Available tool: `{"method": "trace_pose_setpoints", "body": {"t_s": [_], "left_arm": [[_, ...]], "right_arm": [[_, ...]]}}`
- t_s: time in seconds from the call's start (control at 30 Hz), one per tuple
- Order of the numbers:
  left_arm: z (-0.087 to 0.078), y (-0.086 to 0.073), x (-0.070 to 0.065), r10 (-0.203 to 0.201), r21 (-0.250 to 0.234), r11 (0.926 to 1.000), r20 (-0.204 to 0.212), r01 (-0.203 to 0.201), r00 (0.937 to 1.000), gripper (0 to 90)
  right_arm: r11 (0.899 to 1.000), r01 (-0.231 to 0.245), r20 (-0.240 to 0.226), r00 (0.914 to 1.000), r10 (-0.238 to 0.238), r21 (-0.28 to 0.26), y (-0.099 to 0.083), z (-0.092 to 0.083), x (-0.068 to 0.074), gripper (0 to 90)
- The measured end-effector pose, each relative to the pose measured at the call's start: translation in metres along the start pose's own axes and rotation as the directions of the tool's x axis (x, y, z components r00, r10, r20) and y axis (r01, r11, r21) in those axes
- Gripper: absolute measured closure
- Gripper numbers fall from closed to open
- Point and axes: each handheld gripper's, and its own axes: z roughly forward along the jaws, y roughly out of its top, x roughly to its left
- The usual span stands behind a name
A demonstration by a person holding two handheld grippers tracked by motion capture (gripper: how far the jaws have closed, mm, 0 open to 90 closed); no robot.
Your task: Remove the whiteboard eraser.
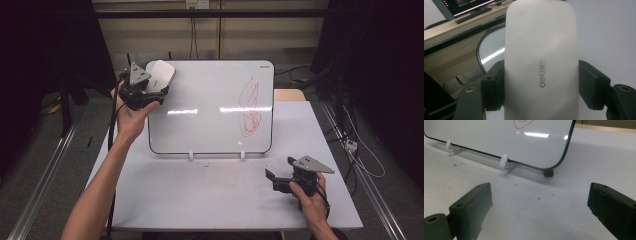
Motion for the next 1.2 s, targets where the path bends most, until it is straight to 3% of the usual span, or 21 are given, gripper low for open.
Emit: {"method": "trace_pose_setpoints", "body": {"t_s": [0.27,0.9,1.2], "left_arm": [[-0.012,-0.010,-0.009,-0.016,-0.039,0.9991,0.009,0.017,0.9998,31.1],[-0.032,-0.027,-0.027,-0.039,-0.075,0.9963,0.033,0.041,0.9987,31.1],[-0.029,-0.029,-0.039,-0.028,-0.056,0.9980,0.048,0.030,0.9984,31.2]], "right_arm": [[1.000,-0.008,-0.002,1.0000,0.008,0.001,0.002,0.003,0.001,5.8],[1.000,-0.008,-0.007,0.9999,0.008,-0.003,0.001,0.001,0.001,5.7],[1.000,-0.002,-0.009,1.0000,0.002,-0.007,0.001,0.001,0.001,5.7]]}}
